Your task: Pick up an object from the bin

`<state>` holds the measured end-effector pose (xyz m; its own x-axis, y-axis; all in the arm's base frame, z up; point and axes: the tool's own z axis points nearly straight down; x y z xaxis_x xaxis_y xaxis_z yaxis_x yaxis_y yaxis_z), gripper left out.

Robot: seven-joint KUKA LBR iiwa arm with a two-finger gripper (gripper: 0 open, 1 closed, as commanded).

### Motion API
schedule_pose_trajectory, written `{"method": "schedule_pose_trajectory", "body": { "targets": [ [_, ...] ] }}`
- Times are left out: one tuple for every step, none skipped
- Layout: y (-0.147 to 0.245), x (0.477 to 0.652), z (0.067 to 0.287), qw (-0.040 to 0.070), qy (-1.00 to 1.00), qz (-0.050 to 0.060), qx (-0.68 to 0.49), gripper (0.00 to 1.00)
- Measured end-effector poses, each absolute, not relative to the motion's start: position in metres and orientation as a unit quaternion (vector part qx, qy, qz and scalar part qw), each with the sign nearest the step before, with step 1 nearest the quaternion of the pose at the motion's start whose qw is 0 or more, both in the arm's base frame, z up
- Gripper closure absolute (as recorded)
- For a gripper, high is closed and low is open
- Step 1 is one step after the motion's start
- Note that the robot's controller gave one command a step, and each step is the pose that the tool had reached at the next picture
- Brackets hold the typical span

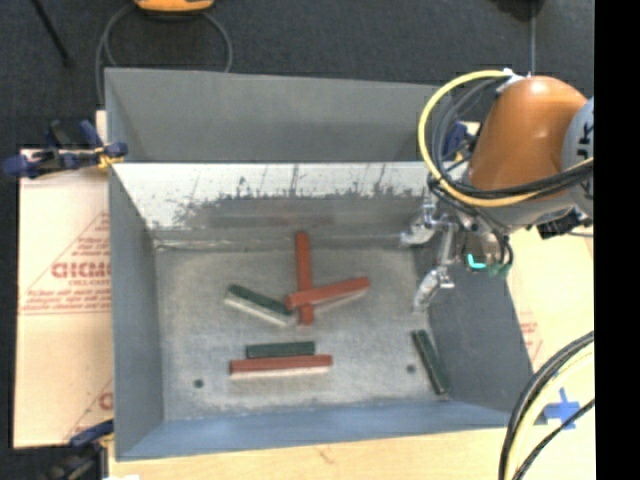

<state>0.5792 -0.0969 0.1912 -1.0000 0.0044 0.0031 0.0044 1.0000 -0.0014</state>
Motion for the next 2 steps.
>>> {"method": "schedule_pose_trajectory", "body": {
  "targets": [
    [-0.097,0.581,0.196,-0.002,-1.000,0.001,-0.001,0.00],
    [-0.054,0.585,0.085,-0.018,-1.000,0.005,-0.003,1.00]
  ]
}}
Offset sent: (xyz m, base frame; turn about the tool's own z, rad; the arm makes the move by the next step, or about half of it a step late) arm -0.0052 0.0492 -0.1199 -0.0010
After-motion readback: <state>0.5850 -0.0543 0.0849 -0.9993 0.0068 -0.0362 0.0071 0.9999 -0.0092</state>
